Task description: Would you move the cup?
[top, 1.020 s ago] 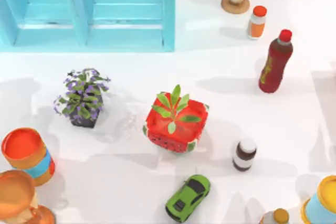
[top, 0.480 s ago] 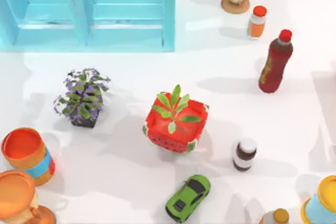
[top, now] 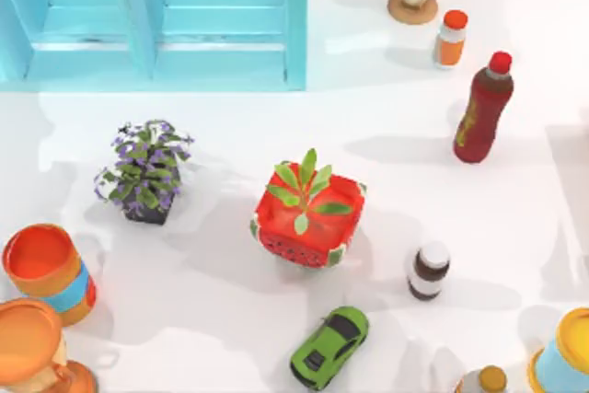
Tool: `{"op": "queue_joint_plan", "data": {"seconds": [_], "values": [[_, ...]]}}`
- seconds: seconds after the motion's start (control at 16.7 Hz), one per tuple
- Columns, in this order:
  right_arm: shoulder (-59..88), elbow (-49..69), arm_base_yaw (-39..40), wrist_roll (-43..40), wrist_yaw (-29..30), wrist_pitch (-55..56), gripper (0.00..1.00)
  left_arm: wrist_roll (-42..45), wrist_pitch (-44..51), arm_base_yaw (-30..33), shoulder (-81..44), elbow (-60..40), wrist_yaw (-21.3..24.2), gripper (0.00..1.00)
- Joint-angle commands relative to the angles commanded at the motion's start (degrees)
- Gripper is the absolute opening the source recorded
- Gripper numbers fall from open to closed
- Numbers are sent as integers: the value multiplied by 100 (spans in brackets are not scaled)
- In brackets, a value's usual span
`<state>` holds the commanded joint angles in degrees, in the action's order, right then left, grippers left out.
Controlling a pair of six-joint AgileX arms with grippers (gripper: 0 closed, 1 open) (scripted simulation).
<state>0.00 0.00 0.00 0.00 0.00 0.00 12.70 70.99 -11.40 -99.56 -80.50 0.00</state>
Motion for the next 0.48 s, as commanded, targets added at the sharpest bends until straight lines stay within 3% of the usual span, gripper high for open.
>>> {"op": "queue_joint_plan", "data": {"seconds": [0.24, 0.48], "values": [[0, 0, 0, 0, 0, 0, 100, 17, -220, -11, 11, 220, -1, 100], [0, 0, 0, 0, 0, 0, 100, 76, -1018, -73, -167, 832, 1, 100]]}}
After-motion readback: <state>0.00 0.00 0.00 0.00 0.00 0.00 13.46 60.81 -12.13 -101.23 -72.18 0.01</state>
